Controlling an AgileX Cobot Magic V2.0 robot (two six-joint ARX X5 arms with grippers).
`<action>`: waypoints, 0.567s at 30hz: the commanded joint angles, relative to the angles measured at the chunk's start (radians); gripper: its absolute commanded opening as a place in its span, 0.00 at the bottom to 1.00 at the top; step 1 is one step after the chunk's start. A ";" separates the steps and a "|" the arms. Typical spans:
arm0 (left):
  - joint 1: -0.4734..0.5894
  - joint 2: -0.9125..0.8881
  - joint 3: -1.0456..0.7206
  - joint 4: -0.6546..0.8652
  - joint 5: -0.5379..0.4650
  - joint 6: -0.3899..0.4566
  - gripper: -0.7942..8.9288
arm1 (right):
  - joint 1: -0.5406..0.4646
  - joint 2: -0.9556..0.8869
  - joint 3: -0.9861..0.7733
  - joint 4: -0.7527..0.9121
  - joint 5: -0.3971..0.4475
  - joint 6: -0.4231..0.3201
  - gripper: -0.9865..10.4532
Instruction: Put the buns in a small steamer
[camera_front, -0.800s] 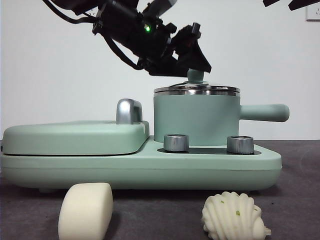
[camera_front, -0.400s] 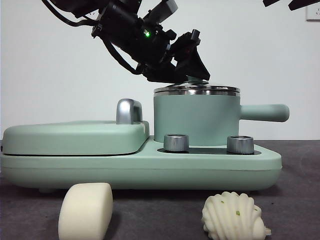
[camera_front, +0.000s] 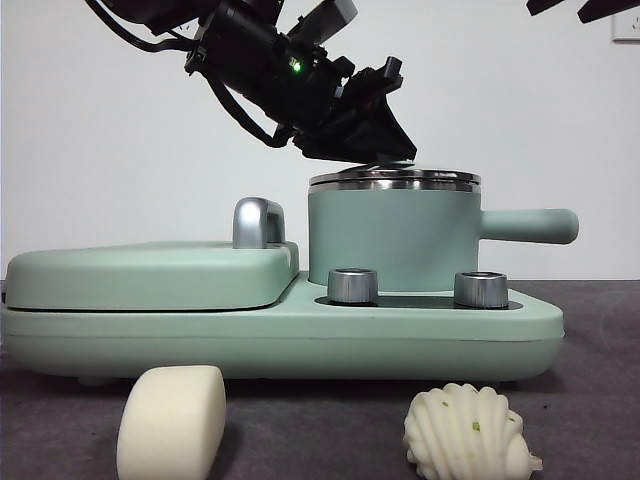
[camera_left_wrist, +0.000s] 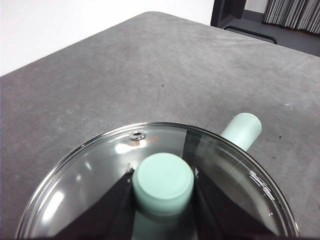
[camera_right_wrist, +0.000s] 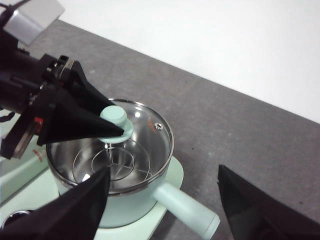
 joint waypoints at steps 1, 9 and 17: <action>-0.013 0.013 0.026 0.026 0.000 -0.008 0.09 | 0.005 0.005 0.021 0.001 0.000 0.013 0.39; -0.015 -0.078 0.026 0.023 -0.017 -0.008 0.09 | 0.005 0.005 0.021 -0.031 0.000 0.014 0.39; -0.003 -0.262 0.026 -0.154 -0.101 -0.018 0.09 | 0.005 0.005 0.021 -0.037 -0.003 0.013 0.39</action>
